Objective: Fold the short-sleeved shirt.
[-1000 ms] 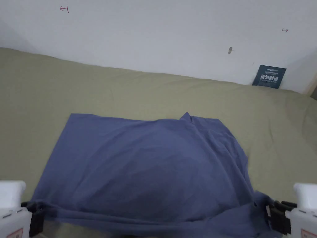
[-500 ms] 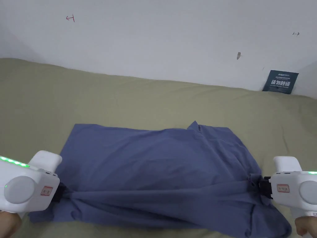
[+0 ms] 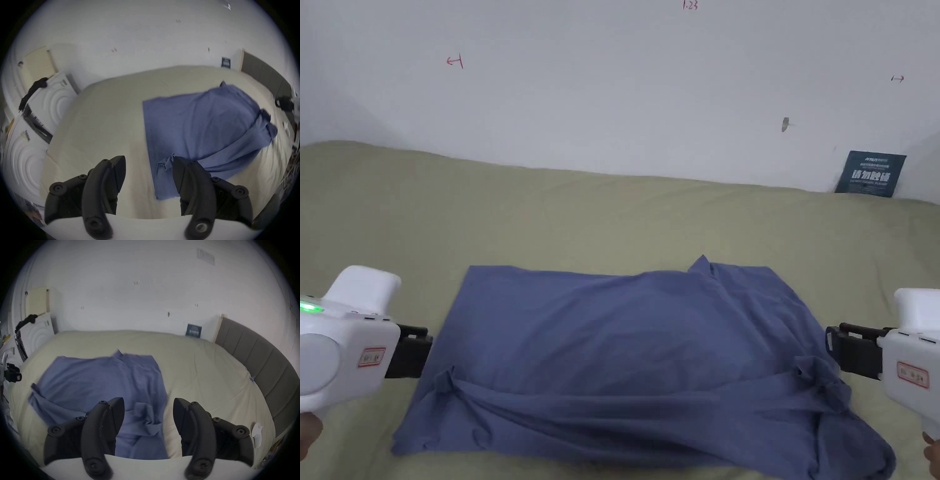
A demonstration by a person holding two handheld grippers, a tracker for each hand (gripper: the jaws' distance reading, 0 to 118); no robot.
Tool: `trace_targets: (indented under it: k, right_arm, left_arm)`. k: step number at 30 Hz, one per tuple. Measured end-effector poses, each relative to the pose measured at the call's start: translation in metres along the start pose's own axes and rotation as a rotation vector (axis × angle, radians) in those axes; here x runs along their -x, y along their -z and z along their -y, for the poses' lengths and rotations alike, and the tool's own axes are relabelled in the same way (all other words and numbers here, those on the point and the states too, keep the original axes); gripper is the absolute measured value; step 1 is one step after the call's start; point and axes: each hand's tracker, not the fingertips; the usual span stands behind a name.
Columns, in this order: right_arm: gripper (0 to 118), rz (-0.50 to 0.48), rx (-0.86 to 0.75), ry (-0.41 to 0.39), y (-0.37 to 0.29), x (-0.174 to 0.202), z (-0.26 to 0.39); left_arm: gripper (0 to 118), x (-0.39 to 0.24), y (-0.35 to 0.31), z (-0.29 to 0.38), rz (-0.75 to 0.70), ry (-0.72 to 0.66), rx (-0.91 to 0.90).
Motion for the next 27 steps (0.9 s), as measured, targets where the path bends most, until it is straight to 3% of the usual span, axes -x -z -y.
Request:
trace_targets:
  k: [4, 10, 11, 12, 13, 14, 15, 17, 23, 26, 27]
  right_arm:
    - [70, -0.074, -0.012, 0.039, -0.063, 0.041, 0.016]
    - [67, -0.039, -0.019, 0.066, -0.126, 0.086, 0.086]
    - [58, -0.041, -0.005, 0.065, -0.134, 0.090, 0.097]
    - [18, -0.045, 0.010, 0.060, -0.138, 0.093, 0.107]
    - [1, -0.029, 0.040, 0.054, -0.143, 0.097, 0.117]
    - [1, -0.019, 0.054, 0.031, -0.147, 0.099, 0.128]
    - [1, 0.002, 0.062, 0.068, -0.151, 0.099, 0.133]
    - [1, -0.073, 0.146, 0.116, -0.149, 0.094, 0.144]
    - [1, -0.035, 0.134, 0.147, -0.142, 0.079, 0.146]
    - [1, -0.016, 0.121, 0.152, -0.136, 0.069, 0.136]
    - [1, -0.011, 0.119, 0.152, -0.135, 0.066, 0.133]
  left_arm:
    - [65, -0.027, -0.065, 0.030, 0.061, -0.139, -0.137]
    - [62, -0.069, -0.109, 0.105, 0.088, -0.258, -0.188]
    - [49, -0.076, -0.112, 0.116, 0.080, -0.277, -0.157]
    - [9, -0.079, -0.115, 0.126, 0.084, -0.274, -0.138]
    - [0, -0.083, -0.116, 0.137, 0.079, -0.270, -0.128]
    - [0, -0.086, -0.115, 0.147, 0.058, -0.279, -0.126]
    - [0, -0.085, -0.114, 0.153, 0.074, -0.275, -0.110]
    - [0, -0.082, -0.104, 0.161, 0.105, -0.302, -0.038]
    - [0, -0.073, -0.077, 0.148, 0.094, -0.335, -0.059]
    - [3, -0.067, -0.047, 0.127, 0.028, -0.302, -0.030]
    - [12, -0.065, -0.038, 0.120, 0.022, -0.298, -0.011]
